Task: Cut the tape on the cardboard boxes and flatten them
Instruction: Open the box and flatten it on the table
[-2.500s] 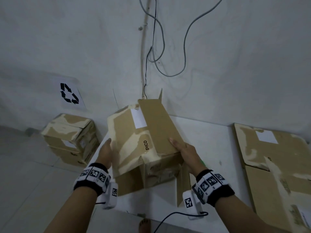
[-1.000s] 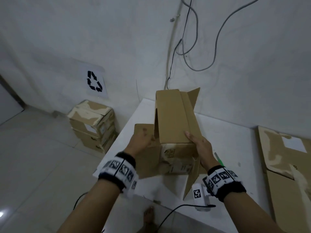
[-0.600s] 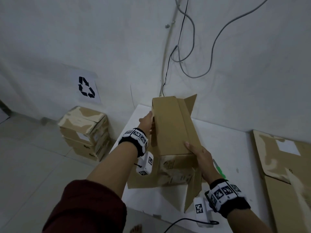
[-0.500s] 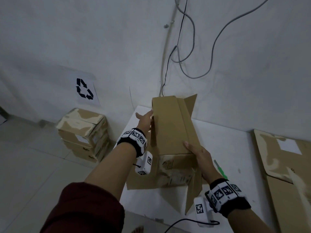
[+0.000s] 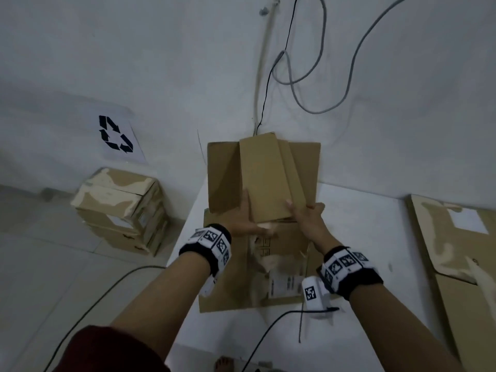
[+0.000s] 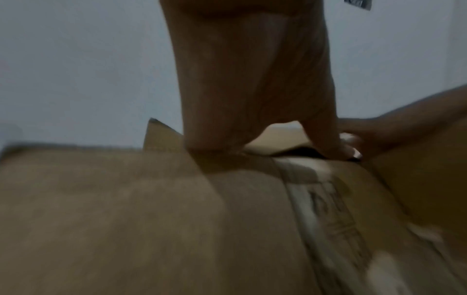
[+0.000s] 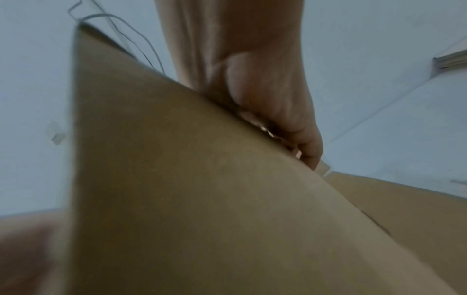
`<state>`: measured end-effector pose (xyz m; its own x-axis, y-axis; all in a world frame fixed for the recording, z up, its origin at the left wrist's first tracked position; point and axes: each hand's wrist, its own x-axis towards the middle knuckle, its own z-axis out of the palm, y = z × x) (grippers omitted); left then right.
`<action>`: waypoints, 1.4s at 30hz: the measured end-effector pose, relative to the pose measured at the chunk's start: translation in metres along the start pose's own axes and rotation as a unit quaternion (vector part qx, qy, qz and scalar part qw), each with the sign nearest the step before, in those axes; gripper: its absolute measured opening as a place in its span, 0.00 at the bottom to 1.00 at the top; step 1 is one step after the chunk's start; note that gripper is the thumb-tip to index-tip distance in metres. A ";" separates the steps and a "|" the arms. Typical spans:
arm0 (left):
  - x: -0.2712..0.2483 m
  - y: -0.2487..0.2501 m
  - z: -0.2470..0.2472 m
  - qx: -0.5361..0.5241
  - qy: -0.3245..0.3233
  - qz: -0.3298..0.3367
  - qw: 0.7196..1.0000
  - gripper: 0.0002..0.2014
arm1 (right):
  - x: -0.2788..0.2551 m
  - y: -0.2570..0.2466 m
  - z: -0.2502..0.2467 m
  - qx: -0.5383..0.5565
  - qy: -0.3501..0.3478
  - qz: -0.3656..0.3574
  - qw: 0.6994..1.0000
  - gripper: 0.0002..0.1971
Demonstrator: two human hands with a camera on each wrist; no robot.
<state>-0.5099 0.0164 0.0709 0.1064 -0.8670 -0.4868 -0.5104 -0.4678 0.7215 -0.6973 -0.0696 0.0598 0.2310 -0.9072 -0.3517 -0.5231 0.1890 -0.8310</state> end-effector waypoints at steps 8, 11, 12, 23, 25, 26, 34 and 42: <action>0.032 -0.039 0.021 0.131 0.184 -0.008 0.974 0.35 | 0.019 0.010 0.009 -0.012 -0.147 0.093 0.985 0.61; 0.046 -0.070 0.032 -0.044 0.203 -0.046 0.977 0.18 | 0.025 0.029 0.008 0.001 -0.187 0.136 0.973 0.49; 0.049 -0.079 0.036 -0.112 0.208 -0.045 0.971 0.15 | 0.029 0.038 0.007 0.003 -0.196 0.158 0.968 0.48; 0.051 -0.149 0.083 0.140 0.429 -0.009 0.893 0.30 | 0.011 0.129 0.003 -0.415 0.213 -0.004 0.884 0.47; 0.038 -0.150 0.108 0.245 0.292 0.083 0.921 0.31 | -0.003 0.140 0.029 -0.326 0.133 -0.043 0.935 0.52; 0.039 -0.156 0.120 0.251 0.250 0.102 0.930 0.31 | -0.008 0.150 0.044 -0.318 0.122 -0.063 0.938 0.51; 0.047 -0.176 0.141 0.318 0.185 0.092 0.925 0.33 | -0.021 0.195 0.087 -0.396 0.095 -0.090 0.909 0.31; 0.045 -0.174 0.141 0.266 0.206 0.100 0.936 0.30 | -0.021 0.199 0.087 -0.365 0.096 -0.085 0.922 0.32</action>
<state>-0.5365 0.0829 -0.1463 0.2285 -0.9718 -0.0580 -0.8963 -0.2333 0.3772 -0.7349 0.0197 -0.1353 0.2486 -0.9632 -0.1021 -0.9216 -0.2027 -0.3309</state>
